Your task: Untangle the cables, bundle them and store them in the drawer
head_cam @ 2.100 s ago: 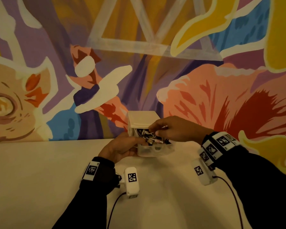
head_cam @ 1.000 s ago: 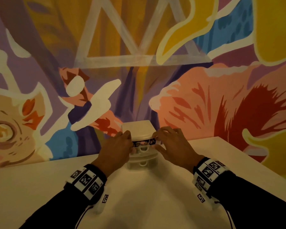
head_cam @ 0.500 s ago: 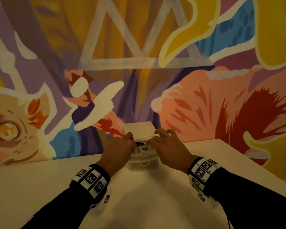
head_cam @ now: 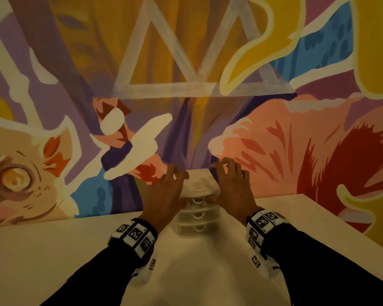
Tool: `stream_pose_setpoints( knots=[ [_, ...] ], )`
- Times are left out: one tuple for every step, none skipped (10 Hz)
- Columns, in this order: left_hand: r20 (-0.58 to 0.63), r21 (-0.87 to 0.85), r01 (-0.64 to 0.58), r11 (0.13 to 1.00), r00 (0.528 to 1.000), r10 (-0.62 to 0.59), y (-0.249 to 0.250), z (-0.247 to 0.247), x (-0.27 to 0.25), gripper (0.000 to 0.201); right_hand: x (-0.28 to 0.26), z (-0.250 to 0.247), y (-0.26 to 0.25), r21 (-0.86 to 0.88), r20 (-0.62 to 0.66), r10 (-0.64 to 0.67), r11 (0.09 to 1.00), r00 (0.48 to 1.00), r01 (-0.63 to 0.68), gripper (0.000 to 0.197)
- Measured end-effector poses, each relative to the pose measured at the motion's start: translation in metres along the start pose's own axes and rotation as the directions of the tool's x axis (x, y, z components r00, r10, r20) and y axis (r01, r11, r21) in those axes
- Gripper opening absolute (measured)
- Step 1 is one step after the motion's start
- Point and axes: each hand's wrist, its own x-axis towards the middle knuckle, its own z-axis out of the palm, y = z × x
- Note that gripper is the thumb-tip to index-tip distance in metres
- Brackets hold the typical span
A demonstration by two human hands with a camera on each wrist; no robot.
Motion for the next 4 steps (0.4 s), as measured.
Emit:
stream_pose_setpoints(
  knots=[
    [0.001, -0.062, 0.032, 0.998, 0.999, -0.032, -0.006, 0.005, 0.007, 0.078, -0.001, 0.012, 0.005, -0.040, 0.010, 0.009, 0.999, 1.000, -0.009, 0.092],
    [0.031, -0.062, 0.089, 0.994, 0.996, -0.087, -0.003, 0.003, 0.001, 0.072, -0.014, 0.016, 0.003, 0.008, 0.074, 0.070, 0.997, 0.995, -0.070, 0.085],
    [0.030, -0.039, 0.131, 0.991, 0.991, -0.130, 0.007, -0.007, -0.020, 0.057, -0.030, 0.007, -0.003, 0.117, 0.129, 0.195, 0.971, 0.972, -0.210, 0.083],
    [0.135, -0.115, 0.118, 0.986, 0.986, -0.102, 0.017, -0.001, -0.045, 0.035, -0.053, 0.003, -0.003, 0.198, 0.178, 0.256, 0.936, 0.950, -0.290, 0.039]
  ],
)
